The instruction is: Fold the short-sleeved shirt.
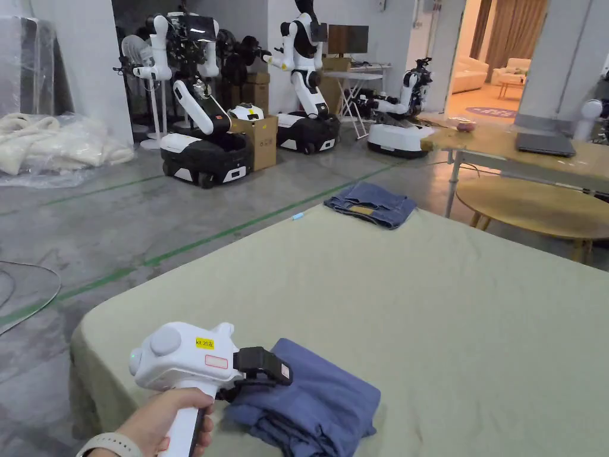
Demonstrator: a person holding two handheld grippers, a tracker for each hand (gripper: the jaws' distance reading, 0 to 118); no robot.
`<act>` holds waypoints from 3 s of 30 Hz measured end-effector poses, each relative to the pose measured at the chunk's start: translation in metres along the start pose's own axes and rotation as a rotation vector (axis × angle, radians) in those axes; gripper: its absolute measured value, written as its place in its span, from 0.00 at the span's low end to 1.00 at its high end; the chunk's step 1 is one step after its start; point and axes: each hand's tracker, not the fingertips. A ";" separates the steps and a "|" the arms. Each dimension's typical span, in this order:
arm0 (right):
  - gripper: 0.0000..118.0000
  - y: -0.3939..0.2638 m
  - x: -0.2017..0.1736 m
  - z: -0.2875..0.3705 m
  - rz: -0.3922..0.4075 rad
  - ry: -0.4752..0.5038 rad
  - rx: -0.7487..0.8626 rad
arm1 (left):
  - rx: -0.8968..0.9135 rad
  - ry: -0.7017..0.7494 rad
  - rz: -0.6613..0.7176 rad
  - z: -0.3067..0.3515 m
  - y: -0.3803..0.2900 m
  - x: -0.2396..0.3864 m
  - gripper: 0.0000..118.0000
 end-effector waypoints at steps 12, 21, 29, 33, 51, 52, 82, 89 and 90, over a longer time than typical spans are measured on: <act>0.00 0.006 -0.009 0.023 0.028 0.039 0.059 | 0.285 0.317 0.088 0.092 -0.027 -0.012 0.00; 0.00 0.071 0.006 0.084 0.065 -0.168 0.342 | 0.398 0.292 -0.475 0.014 -0.104 0.218 0.00; 0.00 0.153 0.029 0.150 0.147 -0.333 0.594 | 0.596 0.182 -0.886 0.000 -0.193 0.414 0.00; 0.00 0.176 0.029 0.169 0.198 -0.385 0.659 | 0.641 0.138 -0.938 0.003 -0.216 0.462 0.00; 1.00 0.163 0.013 0.186 0.227 -0.372 0.719 | 0.657 0.087 -0.967 0.022 -0.233 0.471 0.97; 1.00 0.160 0.012 0.185 0.234 -0.370 0.727 | 0.670 0.086 -0.979 0.022 -0.235 0.471 0.97; 1.00 0.166 -0.005 0.186 0.216 -0.438 0.727 | 0.673 0.055 -0.947 0.022 -0.235 0.474 0.97; 1.00 0.171 -0.010 0.194 0.156 -0.408 0.694 | 0.676 0.052 -0.944 0.025 -0.235 0.472 0.97; 1.00 0.171 -0.012 0.196 0.149 -0.410 0.691 | 0.677 0.053 -0.945 0.025 -0.235 0.473 0.97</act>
